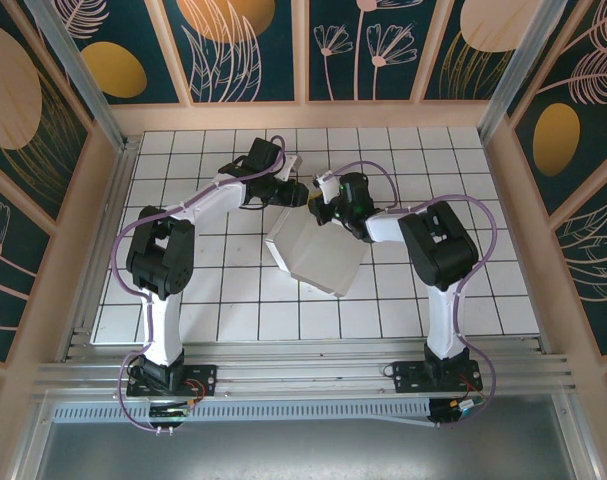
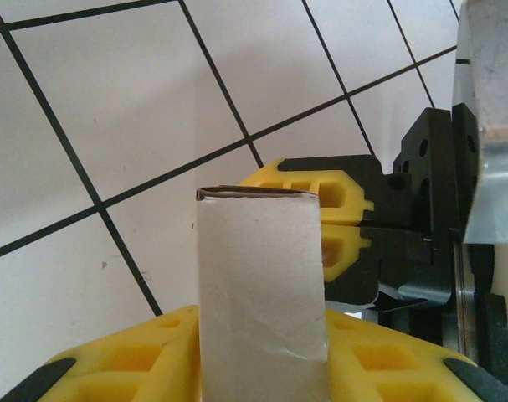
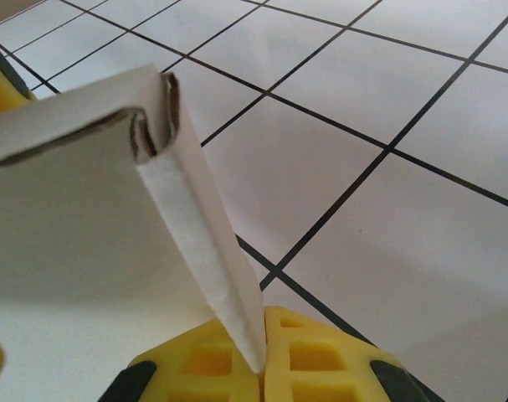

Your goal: Fold the paper box

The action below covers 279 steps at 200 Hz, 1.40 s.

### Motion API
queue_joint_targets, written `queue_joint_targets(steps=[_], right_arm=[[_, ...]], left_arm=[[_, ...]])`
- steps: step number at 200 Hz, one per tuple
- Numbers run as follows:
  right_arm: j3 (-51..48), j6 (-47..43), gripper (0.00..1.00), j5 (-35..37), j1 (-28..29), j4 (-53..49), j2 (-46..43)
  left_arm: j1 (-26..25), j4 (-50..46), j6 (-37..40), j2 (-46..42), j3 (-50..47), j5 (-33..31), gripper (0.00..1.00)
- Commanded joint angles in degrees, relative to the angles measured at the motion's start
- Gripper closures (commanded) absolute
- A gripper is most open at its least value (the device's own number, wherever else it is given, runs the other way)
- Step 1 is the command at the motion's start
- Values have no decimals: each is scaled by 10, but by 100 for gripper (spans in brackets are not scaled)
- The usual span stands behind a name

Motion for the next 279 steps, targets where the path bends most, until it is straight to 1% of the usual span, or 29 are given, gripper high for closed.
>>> queue_joint_targets(steps=[1,9,26,64,73,89,119,147,154,170,192,217,238,252,260,270,279], right_arm=[[-12,-27,92,31,2,-109,16],[-9,-34,89,32,3,-121,15],[-10,-48,88,27,2,-137,10],[-22,-60,90,-42,-7,-149,-1],[-24,-59,92,-42,-8,-148,-2],[-26,-59,92,-43,-11,-146,-7],[-38,-61,85,-54,-24,-149,-21],[-61,-64,85,-69,-33,-148,-40],[-67,-66,86,-71,-34,-147,-45],[-79,-64,93,-71,-36,-132,-52],[-83,-53,100,-63,-36,-114,-54],[-80,-37,100,-43,-35,-87,-51],[-73,-37,100,10,-19,-70,-40],[-65,-38,100,28,-8,-65,-30],[-58,-33,100,29,-6,-65,-23],[-50,-28,100,13,-5,-65,-17],[-49,-24,100,0,-5,-61,-17]], left_arm=[[-24,-27,5,23,7,62,64],[-24,-29,5,25,10,62,64],[-24,-30,5,26,11,63,64],[-23,-31,5,23,10,61,64],[-24,-31,5,23,11,61,64],[-24,-30,3,24,10,62,64],[-24,-31,5,22,9,61,64],[-24,-31,4,23,12,61,64],[-23,-32,4,23,14,61,64],[-23,-32,2,25,16,63,64],[-24,-33,2,26,19,64,64],[-23,-33,1,26,18,68,64],[-24,-29,-3,26,14,74,64],[-24,-21,-10,29,10,91,64],[-24,-10,-16,29,5,106,64],[-24,7,-23,28,-5,125,64],[-24,15,-27,26,-14,129,64]])
